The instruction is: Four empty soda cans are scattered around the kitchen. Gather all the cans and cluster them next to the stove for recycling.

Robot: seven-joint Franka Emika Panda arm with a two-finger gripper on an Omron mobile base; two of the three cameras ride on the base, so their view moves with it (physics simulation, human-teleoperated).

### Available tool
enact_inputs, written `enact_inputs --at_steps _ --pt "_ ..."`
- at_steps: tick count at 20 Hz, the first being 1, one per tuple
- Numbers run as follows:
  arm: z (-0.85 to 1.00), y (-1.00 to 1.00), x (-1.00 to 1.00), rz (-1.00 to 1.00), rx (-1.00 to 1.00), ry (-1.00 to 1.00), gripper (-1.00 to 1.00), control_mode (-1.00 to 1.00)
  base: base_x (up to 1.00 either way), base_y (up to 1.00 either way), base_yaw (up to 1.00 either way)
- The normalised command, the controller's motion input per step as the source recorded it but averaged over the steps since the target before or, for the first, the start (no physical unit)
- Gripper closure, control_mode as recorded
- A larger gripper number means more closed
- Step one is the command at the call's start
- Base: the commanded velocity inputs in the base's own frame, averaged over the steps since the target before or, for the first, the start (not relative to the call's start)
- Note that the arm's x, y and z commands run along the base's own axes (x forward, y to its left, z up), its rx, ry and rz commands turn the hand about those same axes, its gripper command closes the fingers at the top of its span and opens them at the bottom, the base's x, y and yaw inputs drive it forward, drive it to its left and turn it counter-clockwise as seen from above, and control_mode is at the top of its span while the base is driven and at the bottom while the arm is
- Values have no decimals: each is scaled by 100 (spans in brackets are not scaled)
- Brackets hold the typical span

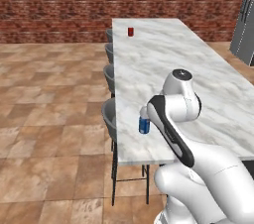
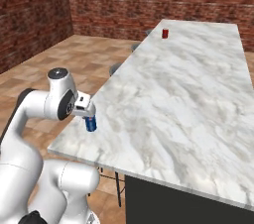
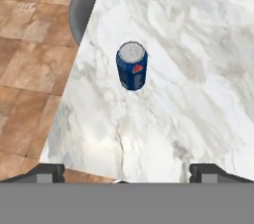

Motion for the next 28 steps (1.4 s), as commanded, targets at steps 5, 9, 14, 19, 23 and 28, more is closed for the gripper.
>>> enact_inputs --at_steps 5,9,14,19,23,28 --pt "-16 0 14 0 0 0 -100 -100 0 0 0" --pt "-18 0 10 0 0 0 -100 -100 0 0 0" --pt "-17 0 11 0 0 0 -100 -100 0 0 0" --pt "-15 0 14 0 0 1 -100 -100 0 0 0" --pt "-17 0 19 0 0 3 -100 -100 0 0 0" --pt "-11 0 14 0 0 2 -100 -100 0 0 0"
